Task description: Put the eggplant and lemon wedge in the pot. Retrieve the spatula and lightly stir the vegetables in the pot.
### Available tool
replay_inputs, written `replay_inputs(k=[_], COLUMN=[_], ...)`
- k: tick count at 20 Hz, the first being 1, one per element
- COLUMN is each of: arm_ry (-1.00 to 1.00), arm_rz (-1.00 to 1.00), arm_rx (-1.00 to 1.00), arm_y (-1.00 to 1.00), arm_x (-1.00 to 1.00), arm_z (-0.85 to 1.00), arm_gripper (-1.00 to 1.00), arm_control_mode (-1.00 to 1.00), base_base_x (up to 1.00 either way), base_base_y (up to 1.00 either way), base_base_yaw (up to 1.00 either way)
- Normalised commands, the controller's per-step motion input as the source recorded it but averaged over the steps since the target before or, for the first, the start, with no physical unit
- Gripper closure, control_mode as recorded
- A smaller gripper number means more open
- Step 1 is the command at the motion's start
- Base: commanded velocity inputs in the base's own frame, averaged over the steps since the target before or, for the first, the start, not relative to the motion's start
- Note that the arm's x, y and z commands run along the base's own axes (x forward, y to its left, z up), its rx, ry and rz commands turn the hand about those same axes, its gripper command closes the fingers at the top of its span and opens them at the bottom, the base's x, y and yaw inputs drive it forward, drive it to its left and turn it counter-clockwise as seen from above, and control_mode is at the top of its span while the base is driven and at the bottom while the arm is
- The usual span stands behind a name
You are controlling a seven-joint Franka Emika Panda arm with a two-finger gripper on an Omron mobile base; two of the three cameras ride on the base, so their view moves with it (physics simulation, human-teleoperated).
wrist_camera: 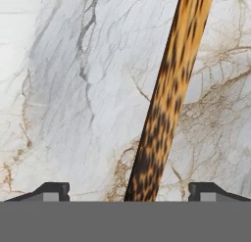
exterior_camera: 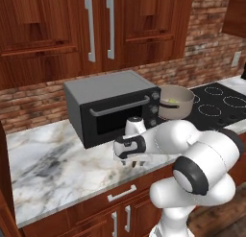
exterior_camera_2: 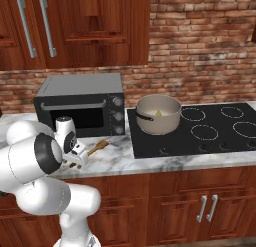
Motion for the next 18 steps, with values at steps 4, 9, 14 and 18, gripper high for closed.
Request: replay_inputs(k=[4, 9, 14, 18], arm_ry=[0.03, 0.0, 0.0, 0.0], arm_rz=[0.0, 0.0, 0.0, 0.0], arm_rx=[0.0, 0.0, 0.0, 0.0], arm_y=[0.0, 0.0, 0.0, 0.0], arm_x=[-0.14, -0.2, -0.24, -0.18], arm_z=[-0.29, -0.28, -0.02, -0.02], arm_gripper=[-1.0, 1.0, 1.0, 1.0], arm_control_mode=[-1.0, -1.0, -1.0, -1.0], base_base_x=[0.0, 0.0, 0.0, 0.0], base_base_y=[0.0, 0.0, 0.0, 0.0], base_base_yaw=[0.0, 0.0, 0.0, 0.0])
